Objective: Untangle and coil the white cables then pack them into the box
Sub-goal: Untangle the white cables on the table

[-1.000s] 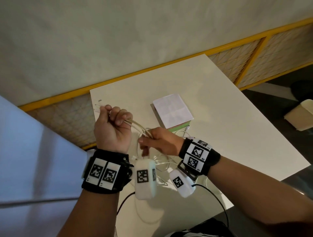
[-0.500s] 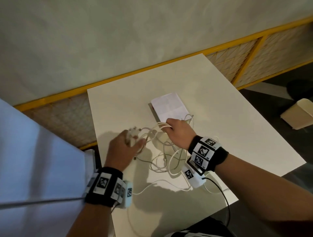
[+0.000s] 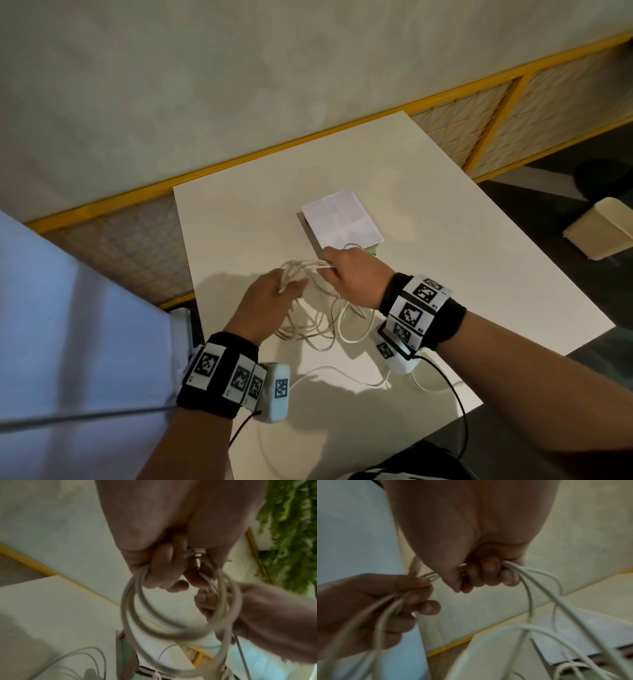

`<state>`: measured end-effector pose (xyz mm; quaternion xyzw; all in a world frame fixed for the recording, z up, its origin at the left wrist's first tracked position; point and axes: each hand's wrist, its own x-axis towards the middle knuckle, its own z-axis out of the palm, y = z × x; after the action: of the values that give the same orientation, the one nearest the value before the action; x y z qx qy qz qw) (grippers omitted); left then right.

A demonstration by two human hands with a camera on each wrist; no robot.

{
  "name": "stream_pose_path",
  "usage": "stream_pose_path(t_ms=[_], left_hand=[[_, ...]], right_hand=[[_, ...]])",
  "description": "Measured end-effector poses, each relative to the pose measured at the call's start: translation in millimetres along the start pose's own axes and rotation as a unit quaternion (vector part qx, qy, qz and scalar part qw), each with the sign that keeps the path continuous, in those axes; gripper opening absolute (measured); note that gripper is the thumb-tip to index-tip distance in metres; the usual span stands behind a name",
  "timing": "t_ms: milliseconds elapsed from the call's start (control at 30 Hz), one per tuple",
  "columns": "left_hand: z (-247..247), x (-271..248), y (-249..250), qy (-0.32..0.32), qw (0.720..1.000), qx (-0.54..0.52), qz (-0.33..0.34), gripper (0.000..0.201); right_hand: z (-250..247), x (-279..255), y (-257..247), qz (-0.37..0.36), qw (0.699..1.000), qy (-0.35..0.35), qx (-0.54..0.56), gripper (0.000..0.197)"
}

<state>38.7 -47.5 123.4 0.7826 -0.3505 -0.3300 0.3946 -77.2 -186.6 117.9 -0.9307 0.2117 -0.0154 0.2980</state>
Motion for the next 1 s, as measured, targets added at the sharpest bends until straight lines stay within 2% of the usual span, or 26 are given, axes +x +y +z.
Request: stream_pose_path(t_ms=[67,167,233,300,367,500,533,667,767,833,933,1000], left_hand=[[-7.0,0.5,-9.9,0.032,0.997,-0.064,-0.016,0.037],[-24.5,1.0,-22.6,0.085,0.981,-0.169,-0.033,0.051],[-41.2,0.9,-23.4,0.135,0.952,-0.271,-0.034,0.051],[-58.0,1.5,-23.9,0.158,0.921,-0.355,-0.005,0.046],[-71.1,2.9,-25.6,0.164,0.905,-0.392,0.023,0.041],[-85.0,3.2,-16.6,0.193,0.883,-0.426,0.043,0.038],[-85.9,2.4,-12.0,0.2,0.881,-0.426,0.051,0.037],[-88.8,4.5,-2.7,0.178,0.89,-0.41,0.087,0.032],[-92.2,9.3,1.4,0.111,0.903,-0.402,0.108,0.053],[-93.9,9.2,6.2,0.089,0.905,-0.401,0.115,0.058],[-93.1,5.0,17.6,0.077,0.903,-0.399,0.142,0.05],[-88.0,1.2,28.0,0.088,0.907,-0.381,0.154,0.039]], right_hand=[[-0.9,-0.3,14.3,0.031,0.998,0.013,0.051,0.024],[2.2,-3.6,39.9,0.078,0.996,-0.014,0.037,0.027],[6.8,-8.2,57.3,0.108,0.994,-0.016,0.027,0.034],[11.2,-13.7,69.7,0.125,0.992,-0.021,0.028,0.038],[14.9,-19.6,75.0,0.129,0.99,-0.032,0.05,0.034],[18.1,-25.8,76.3,0.117,0.983,-0.03,0.14,0.013],[19.5,-26.2,78.5,0.121,0.98,-0.02,0.159,0.007],[23.7,-26.8,81.4,0.141,0.977,-0.005,0.162,0.023],[16.9,-28.4,78.3,0.164,0.971,0.033,0.172,0.025],[6.6,-30.2,75.6,0.163,0.956,0.084,0.231,0.022],[-7.9,-28.9,67.5,0.186,0.92,0.141,0.314,0.023],[-9.7,-23.2,61.9,0.179,0.931,0.133,0.289,0.023]])
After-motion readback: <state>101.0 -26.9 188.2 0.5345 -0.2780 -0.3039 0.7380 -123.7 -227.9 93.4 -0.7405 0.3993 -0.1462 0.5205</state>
